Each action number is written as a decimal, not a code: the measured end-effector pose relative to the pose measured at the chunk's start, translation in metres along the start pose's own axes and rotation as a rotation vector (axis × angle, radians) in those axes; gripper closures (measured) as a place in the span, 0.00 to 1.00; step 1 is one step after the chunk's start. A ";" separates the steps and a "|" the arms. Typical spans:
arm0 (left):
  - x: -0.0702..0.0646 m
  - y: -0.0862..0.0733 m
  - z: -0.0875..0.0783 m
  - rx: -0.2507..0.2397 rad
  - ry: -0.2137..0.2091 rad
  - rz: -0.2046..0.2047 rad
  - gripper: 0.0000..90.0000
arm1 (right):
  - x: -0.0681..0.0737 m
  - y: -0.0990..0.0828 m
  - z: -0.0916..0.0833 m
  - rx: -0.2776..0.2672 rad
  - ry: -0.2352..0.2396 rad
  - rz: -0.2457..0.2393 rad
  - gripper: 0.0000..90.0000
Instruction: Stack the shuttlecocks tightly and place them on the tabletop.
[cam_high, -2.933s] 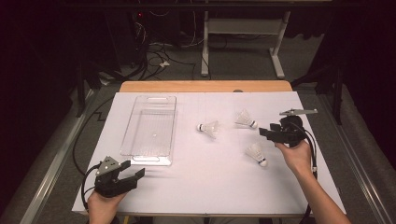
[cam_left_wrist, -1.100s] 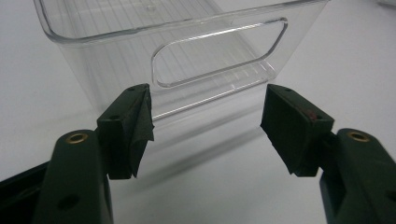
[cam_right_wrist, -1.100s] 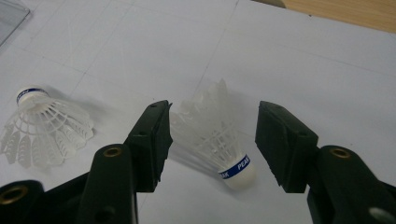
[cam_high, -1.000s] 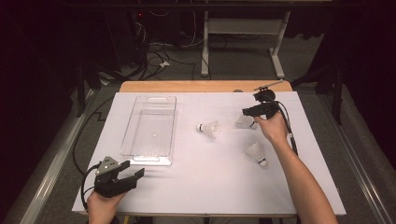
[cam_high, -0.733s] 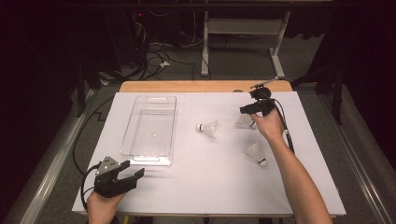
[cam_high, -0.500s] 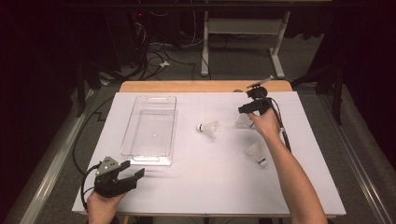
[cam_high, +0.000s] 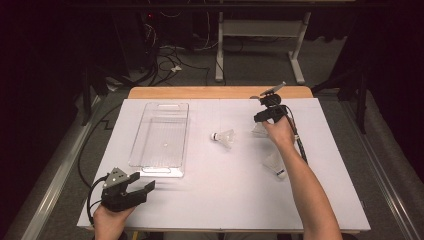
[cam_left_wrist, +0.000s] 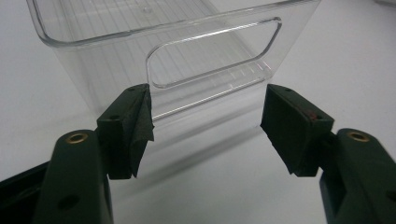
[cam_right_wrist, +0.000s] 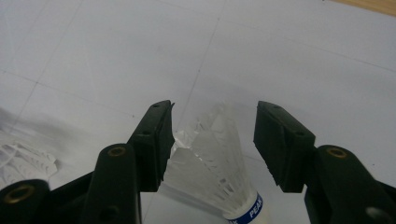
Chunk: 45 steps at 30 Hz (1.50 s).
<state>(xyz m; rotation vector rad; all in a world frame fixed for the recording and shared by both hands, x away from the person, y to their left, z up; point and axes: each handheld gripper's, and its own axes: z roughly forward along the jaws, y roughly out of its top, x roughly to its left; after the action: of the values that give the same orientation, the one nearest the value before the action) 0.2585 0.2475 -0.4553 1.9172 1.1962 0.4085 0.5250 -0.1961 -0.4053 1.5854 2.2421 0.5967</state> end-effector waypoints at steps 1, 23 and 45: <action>0.000 0.000 0.000 0.000 0.000 -0.001 0.38 | -0.001 0.000 0.000 -0.004 -0.001 0.001 0.57; 0.001 0.000 -0.001 -0.003 -0.001 -0.004 0.38 | 0.008 -0.005 -0.010 0.019 -0.065 -0.097 0.96; 0.001 0.000 -0.001 0.002 -0.002 -0.001 0.38 | 0.007 -0.012 -0.032 -0.057 0.044 -0.097 0.98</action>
<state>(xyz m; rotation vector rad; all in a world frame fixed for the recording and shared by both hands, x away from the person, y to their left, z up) 0.2583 0.2485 -0.4553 1.9182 1.1959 0.4050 0.4973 -0.1980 -0.3847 1.4404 2.2978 0.6677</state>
